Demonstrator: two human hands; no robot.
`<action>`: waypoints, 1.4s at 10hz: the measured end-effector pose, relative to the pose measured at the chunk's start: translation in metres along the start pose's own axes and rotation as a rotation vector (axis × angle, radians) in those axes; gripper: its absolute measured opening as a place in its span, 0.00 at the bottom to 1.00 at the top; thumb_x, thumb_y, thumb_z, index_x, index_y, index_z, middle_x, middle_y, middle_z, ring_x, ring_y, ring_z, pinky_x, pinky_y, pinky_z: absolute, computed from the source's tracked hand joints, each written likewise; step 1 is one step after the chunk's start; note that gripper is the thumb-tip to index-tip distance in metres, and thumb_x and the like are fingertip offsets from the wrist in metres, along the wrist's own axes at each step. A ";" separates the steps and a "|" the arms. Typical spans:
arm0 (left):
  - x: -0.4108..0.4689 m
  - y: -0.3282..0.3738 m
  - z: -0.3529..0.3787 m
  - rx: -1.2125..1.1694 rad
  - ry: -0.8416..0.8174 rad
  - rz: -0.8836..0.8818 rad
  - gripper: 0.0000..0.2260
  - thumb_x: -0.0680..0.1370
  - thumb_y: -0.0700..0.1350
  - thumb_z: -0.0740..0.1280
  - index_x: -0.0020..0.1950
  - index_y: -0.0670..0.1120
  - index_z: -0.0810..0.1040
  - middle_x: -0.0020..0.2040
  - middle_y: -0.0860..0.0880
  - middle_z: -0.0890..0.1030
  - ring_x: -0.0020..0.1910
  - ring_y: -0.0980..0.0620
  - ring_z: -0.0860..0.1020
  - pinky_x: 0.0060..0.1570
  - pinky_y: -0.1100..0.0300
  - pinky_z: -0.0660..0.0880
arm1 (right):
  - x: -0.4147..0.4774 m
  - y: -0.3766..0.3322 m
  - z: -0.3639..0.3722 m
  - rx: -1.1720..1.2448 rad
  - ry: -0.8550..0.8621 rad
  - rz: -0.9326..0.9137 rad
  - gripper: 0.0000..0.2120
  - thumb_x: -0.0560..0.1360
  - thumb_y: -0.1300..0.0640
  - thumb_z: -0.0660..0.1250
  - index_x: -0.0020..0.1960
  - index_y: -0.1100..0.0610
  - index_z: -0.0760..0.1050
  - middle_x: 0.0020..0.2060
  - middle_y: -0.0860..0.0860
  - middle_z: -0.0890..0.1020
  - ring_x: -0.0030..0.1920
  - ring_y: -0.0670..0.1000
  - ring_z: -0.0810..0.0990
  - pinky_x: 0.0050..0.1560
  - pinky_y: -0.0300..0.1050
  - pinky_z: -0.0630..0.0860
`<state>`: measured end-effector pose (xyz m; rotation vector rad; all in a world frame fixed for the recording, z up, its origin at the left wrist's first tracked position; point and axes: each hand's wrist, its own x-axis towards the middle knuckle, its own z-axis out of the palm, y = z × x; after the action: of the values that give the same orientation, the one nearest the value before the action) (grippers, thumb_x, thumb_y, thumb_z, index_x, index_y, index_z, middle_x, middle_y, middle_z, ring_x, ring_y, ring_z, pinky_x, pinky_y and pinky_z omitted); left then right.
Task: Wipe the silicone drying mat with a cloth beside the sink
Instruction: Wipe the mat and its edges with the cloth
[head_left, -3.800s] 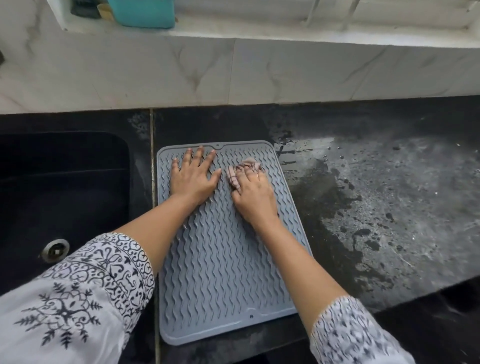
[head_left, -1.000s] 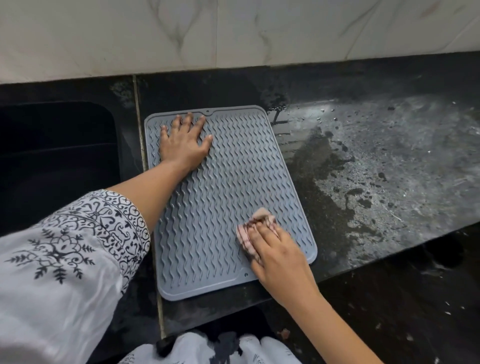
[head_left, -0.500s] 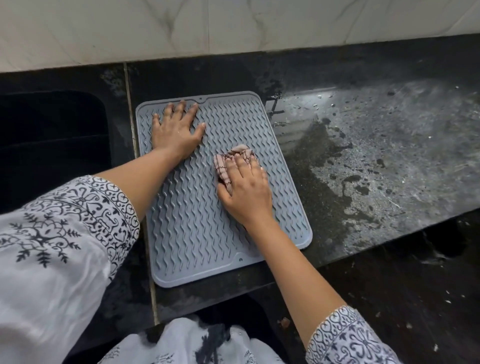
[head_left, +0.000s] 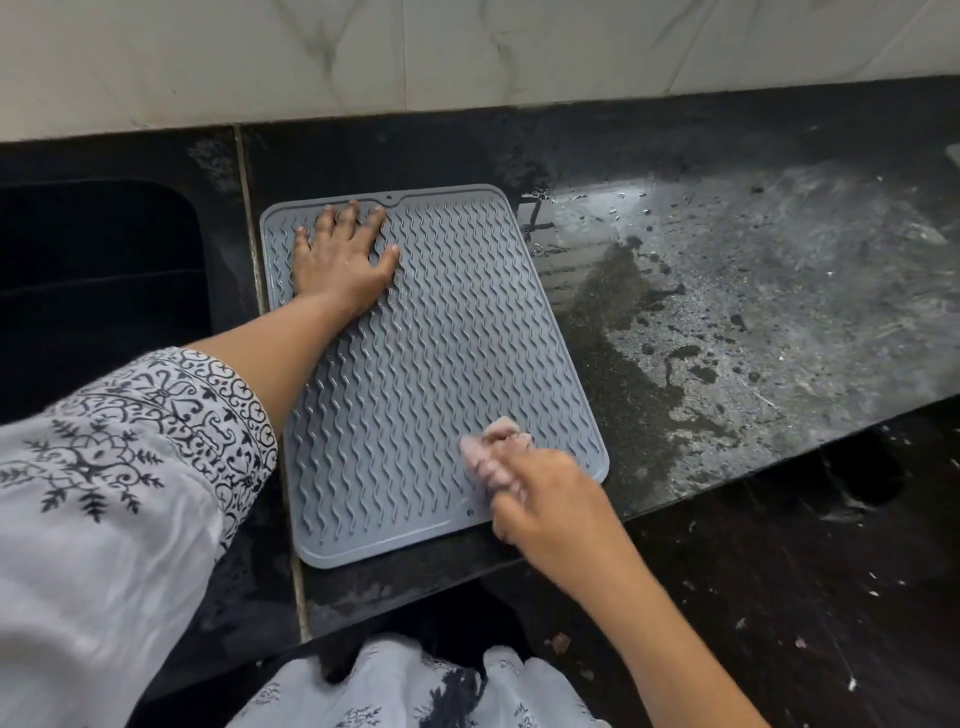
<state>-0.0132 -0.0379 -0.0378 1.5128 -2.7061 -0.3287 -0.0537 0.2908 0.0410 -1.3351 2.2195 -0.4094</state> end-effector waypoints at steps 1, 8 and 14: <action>-0.001 0.000 -0.001 -0.005 -0.001 0.003 0.28 0.79 0.63 0.48 0.77 0.58 0.49 0.79 0.51 0.49 0.77 0.47 0.46 0.73 0.44 0.43 | 0.041 -0.013 -0.031 0.251 0.143 0.060 0.18 0.77 0.54 0.59 0.66 0.51 0.72 0.50 0.49 0.80 0.46 0.50 0.78 0.43 0.46 0.75; 0.001 0.001 -0.001 -0.007 -0.002 0.003 0.28 0.79 0.63 0.48 0.77 0.58 0.50 0.79 0.50 0.50 0.77 0.47 0.47 0.72 0.43 0.43 | -0.029 0.020 0.046 -0.427 0.001 -0.105 0.29 0.68 0.55 0.67 0.68 0.57 0.70 0.64 0.55 0.75 0.64 0.60 0.72 0.63 0.57 0.71; 0.000 -0.001 -0.003 -0.019 -0.015 0.021 0.28 0.78 0.64 0.48 0.77 0.58 0.50 0.79 0.50 0.50 0.77 0.46 0.47 0.72 0.43 0.43 | -0.038 0.013 0.053 -0.504 0.191 -0.134 0.23 0.69 0.59 0.68 0.64 0.55 0.74 0.59 0.53 0.79 0.60 0.60 0.76 0.52 0.55 0.76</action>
<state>-0.0118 -0.0384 -0.0353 1.4814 -2.7206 -0.3664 -0.0183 0.3303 0.0013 -1.7710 2.5033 -0.0152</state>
